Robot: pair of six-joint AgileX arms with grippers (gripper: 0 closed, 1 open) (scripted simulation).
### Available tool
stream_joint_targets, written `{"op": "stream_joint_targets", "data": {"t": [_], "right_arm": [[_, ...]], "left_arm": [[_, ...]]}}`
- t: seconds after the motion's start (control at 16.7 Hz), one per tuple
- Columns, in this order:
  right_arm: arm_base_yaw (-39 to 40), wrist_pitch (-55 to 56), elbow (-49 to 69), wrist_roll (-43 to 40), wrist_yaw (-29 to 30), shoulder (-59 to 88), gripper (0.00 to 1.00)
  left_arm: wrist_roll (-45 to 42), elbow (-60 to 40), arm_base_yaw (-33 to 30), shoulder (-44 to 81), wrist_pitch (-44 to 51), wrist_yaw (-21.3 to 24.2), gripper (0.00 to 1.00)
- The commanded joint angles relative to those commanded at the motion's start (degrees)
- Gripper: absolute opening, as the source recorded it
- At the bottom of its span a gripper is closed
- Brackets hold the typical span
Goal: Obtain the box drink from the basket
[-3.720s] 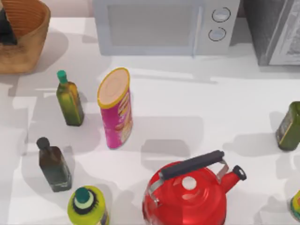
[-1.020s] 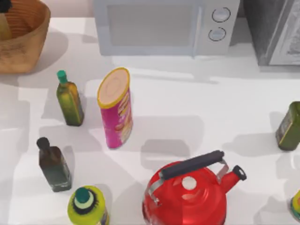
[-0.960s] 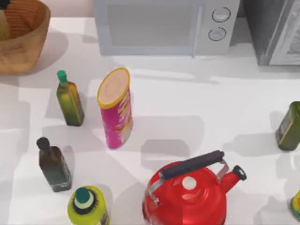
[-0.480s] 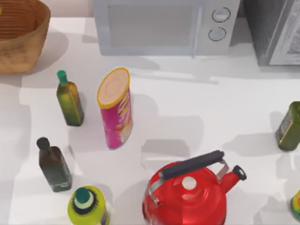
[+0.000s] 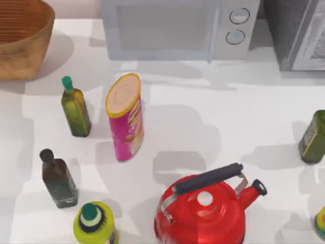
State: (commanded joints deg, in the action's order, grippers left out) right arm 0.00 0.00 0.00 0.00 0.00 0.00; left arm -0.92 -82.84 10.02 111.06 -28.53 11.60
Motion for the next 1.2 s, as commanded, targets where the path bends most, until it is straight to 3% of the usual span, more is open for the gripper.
{"op": "stream_joint_targets", "data": {"t": [0.24,0.48,1.2], "right_arm": [[0.0,0.0,0.0,0.0,0.0,0.0,1.0],[0.0,0.0,0.0,0.0,0.0,0.0,1.0],[0.0,0.0,0.0,0.0,0.0,0.0,1.0]], "left_arm": [[0.48,3.36,-0.37,-3.55,1.58,-0.47,0.0],[1.07,13.39,-1.63,-16.68,5.29,-1.92,0.0],[0.84,60.26,-7.53,-83.36,20.92,-8.58,0.0]]}}
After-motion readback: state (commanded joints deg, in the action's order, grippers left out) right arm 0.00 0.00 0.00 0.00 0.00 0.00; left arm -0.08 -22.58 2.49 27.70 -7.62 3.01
